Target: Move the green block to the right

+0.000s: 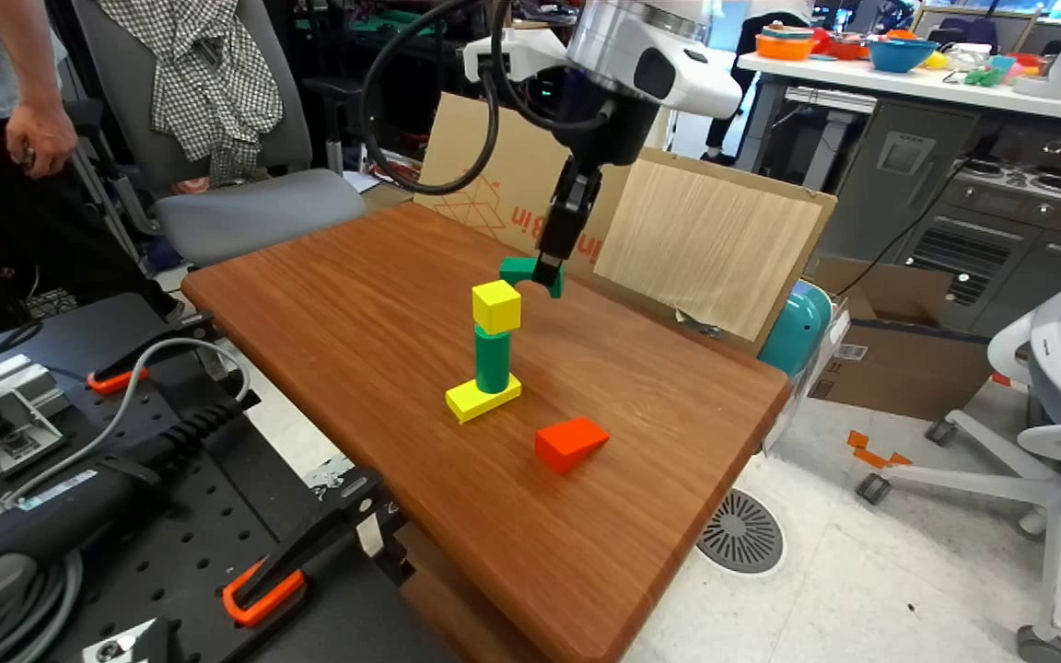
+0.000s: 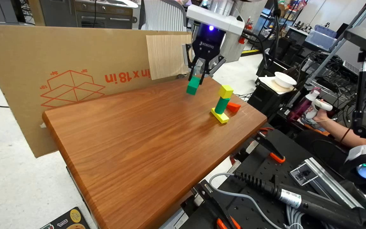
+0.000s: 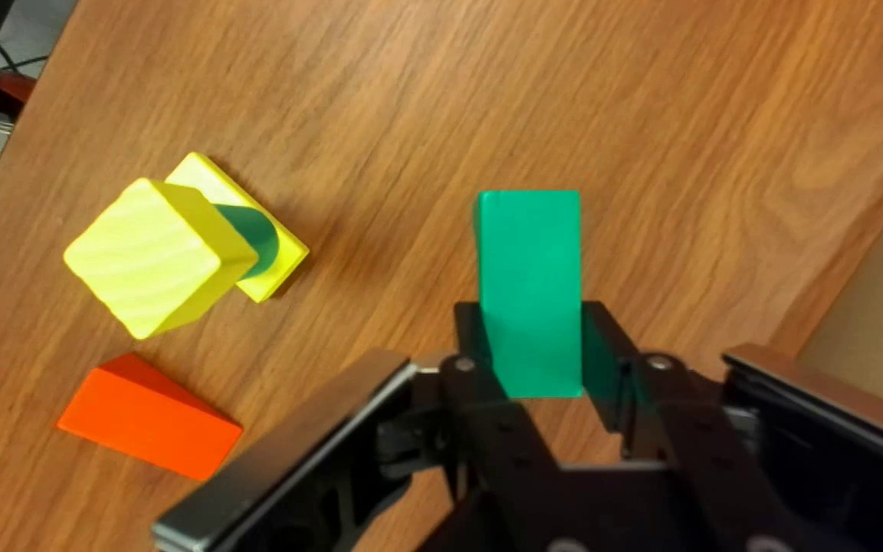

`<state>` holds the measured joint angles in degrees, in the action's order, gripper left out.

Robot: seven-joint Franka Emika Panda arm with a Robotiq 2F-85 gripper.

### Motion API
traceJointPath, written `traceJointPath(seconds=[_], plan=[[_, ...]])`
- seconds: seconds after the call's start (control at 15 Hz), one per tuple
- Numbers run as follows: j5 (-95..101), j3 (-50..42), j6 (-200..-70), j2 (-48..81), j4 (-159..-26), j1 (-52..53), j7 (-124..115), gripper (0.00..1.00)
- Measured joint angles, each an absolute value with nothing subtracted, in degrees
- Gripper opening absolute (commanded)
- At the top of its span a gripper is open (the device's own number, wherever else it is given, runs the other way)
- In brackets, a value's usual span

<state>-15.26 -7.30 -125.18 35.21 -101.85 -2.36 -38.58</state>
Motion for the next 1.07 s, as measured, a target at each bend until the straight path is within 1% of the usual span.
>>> traceJointPath(seconds=[0.6, 1.0, 1.07], plan=[[-17.2, -7.7, -125.2, 39.5, -98.7, -7.4, -39.7, 0.08], [-17.3, -7.9, -125.2, 42.6, -96.9, -8.7, -39.7, 0.08], [-17.5, -7.9, -125.1, 42.8, -96.6, -8.8, -39.7, 0.58]])
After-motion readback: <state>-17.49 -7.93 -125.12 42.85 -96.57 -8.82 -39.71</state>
